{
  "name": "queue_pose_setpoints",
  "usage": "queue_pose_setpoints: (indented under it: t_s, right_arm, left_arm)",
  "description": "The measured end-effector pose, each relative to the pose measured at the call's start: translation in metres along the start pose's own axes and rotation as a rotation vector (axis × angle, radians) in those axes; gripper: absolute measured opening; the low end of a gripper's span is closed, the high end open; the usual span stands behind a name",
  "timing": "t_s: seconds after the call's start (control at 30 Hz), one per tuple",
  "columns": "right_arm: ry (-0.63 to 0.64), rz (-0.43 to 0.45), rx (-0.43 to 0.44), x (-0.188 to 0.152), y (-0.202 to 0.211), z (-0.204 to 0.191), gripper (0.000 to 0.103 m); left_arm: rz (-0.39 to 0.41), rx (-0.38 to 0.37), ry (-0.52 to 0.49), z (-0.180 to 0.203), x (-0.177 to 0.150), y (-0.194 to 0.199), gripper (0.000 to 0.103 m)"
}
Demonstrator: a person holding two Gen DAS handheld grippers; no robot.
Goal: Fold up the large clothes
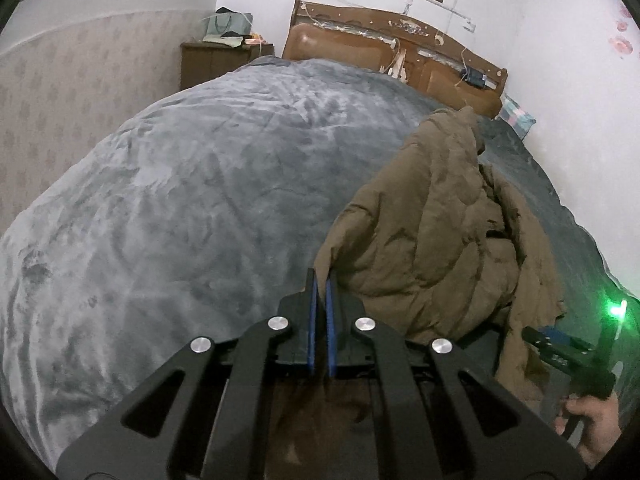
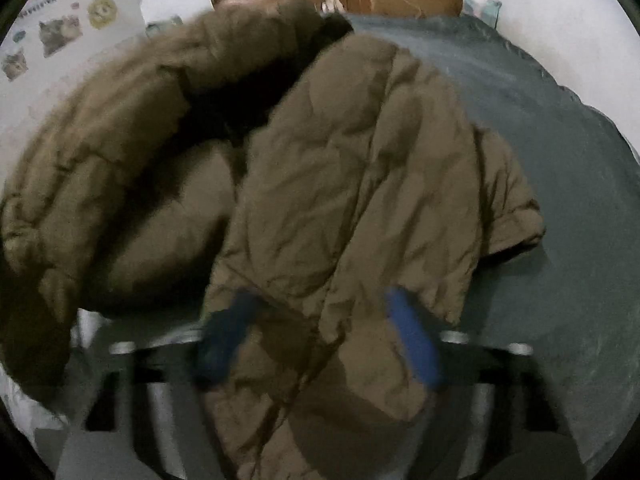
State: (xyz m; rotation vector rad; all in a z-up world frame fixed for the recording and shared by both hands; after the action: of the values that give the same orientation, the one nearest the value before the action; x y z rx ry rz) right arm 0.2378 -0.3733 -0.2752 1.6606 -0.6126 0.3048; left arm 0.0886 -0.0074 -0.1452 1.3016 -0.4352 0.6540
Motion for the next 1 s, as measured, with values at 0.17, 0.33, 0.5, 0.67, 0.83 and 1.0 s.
queue_pose_setpoints:
  t_s: [0.17, 0.33, 0.5, 0.67, 0.83, 1.0]
  right_arm:
    - [-0.042, -0.084, -0.042, -0.008, -0.012, 0.023, 0.006]
    - [-0.173, -0.035, -0.017, 0.011, 0.007, 0.065, 0.001]
    - [-0.302, -0.095, 0.068, 0.004, -0.013, 0.085, 0.083]
    - [-0.243, -0.180, 0.107, 0.012, -0.036, 0.074, 0.018]
    - [-0.250, -0.057, 0.149, 0.066, 0.004, 0.086, 0.005]
    - [-0.294, 0.129, 0.125, 0.157, 0.087, 0.151, 0.005]
  left_arm:
    - [-0.015, 0.023, 0.010, -0.010, 0.001, -0.004, 0.002]
    - [-0.019, 0.060, 0.026, -0.021, 0.003, -0.007, 0.002]
    - [-0.018, 0.081, 0.034, -0.030, 0.002, -0.007, 0.002]
    - [-0.023, 0.102, 0.030, -0.034, 0.002, -0.013, 0.002]
    - [-0.033, 0.081, 0.079, -0.045, 0.008, -0.010, 0.002]
    - [0.029, 0.111, 0.102, -0.068, 0.045, 0.013, 0.002]
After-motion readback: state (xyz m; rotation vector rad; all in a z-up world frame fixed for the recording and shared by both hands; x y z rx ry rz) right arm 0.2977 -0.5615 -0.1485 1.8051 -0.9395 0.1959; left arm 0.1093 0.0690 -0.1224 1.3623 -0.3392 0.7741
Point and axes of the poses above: each gripper's, at about its wrist camera, not at the fingertips, and y roughly against the way its jaws point, z to its right, x to its top, the point moved 10 cm from there along -y, roughly the way its jaws point, and after that the axes turned 7 degrees about -z, right-handed, at the moved point
